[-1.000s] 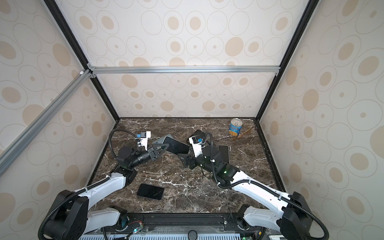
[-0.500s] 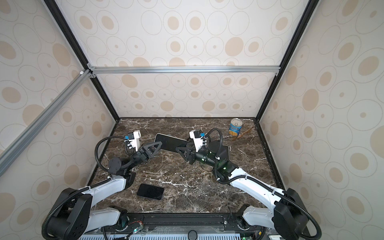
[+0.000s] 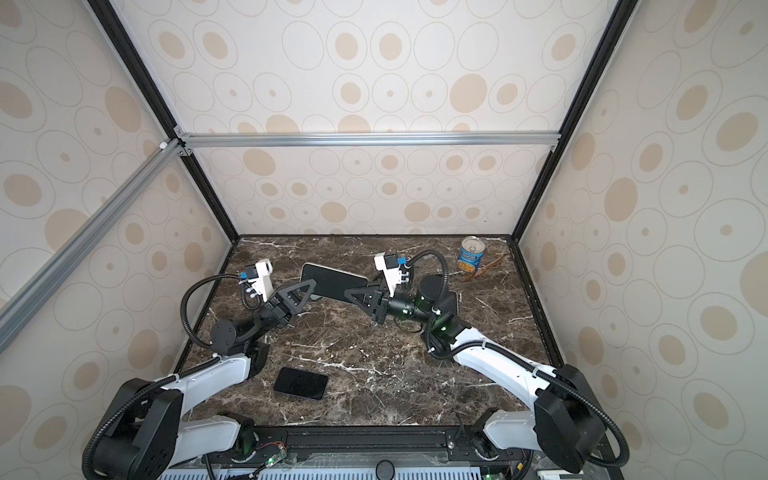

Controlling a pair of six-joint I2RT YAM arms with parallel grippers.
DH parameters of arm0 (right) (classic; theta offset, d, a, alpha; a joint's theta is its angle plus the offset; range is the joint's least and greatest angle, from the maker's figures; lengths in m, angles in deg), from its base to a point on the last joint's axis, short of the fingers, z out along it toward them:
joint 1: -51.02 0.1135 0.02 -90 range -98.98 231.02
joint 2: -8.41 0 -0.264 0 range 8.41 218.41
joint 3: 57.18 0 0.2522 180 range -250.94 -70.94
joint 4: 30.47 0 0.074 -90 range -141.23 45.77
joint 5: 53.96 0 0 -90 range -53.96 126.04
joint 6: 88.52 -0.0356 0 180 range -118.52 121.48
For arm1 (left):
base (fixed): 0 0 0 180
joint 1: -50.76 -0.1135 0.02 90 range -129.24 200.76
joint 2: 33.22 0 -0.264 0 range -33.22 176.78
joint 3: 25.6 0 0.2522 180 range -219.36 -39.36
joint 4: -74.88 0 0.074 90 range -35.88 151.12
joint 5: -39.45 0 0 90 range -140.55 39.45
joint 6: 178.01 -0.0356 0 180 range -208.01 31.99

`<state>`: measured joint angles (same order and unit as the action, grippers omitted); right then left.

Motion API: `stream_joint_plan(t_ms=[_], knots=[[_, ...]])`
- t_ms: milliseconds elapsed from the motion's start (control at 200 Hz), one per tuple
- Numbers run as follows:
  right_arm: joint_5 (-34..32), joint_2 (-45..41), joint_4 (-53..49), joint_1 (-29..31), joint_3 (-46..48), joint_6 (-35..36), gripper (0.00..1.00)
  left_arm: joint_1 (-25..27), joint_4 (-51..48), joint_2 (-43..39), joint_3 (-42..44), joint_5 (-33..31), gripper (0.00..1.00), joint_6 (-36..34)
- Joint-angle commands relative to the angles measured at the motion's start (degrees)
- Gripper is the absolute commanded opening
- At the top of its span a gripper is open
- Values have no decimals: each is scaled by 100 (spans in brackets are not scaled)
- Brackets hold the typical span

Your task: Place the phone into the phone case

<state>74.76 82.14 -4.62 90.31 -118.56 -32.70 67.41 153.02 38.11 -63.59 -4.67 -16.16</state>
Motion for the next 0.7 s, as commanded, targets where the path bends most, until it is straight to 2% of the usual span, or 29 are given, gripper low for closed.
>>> stream_joint_plan(t_ms=[0, 40, 75, 140, 175, 235, 425, 520, 635, 695], knots=[[106, 54, 215, 80, -274, 61, 0, 4, 1032, -58, 4, 110, 0, -30], [54, 21, 123, 83, -292, 92, 0, -36, 933, -62, 6, 75, 1, -68], [-22, -10, 39, 83, -281, 125, 0, -80, 828, -75, 6, 53, 12, -99], [-214, -88, -130, 84, -270, 201, 0, -164, 690, -92, 9, 10, 38, -152], [-329, -134, -226, 84, -257, 235, 0, -209, 614, -100, 14, -12, 47, -186], [-619, -207, -373, 84, -232, 293, 0, -294, 376, -128, 15, -60, 56, -281], [-1764, -529, -1471, 77, -266, 656, 0, -612, -1276, -298, -140, -209, 59, -942], [-2329, -706, -1969, 77, -298, 845, 0, -688, -2640, -379, -323, -481, 58, -1580], [-2930, -853, -2728, 74, -443, 1040, 0, -682, -5531, -356, -971, -1601, 57, -3037], [-3065, -939, -3034, 75, -520, 1164, 0, -674, -6661, -172, -1400, -2261, 56, -3687]])
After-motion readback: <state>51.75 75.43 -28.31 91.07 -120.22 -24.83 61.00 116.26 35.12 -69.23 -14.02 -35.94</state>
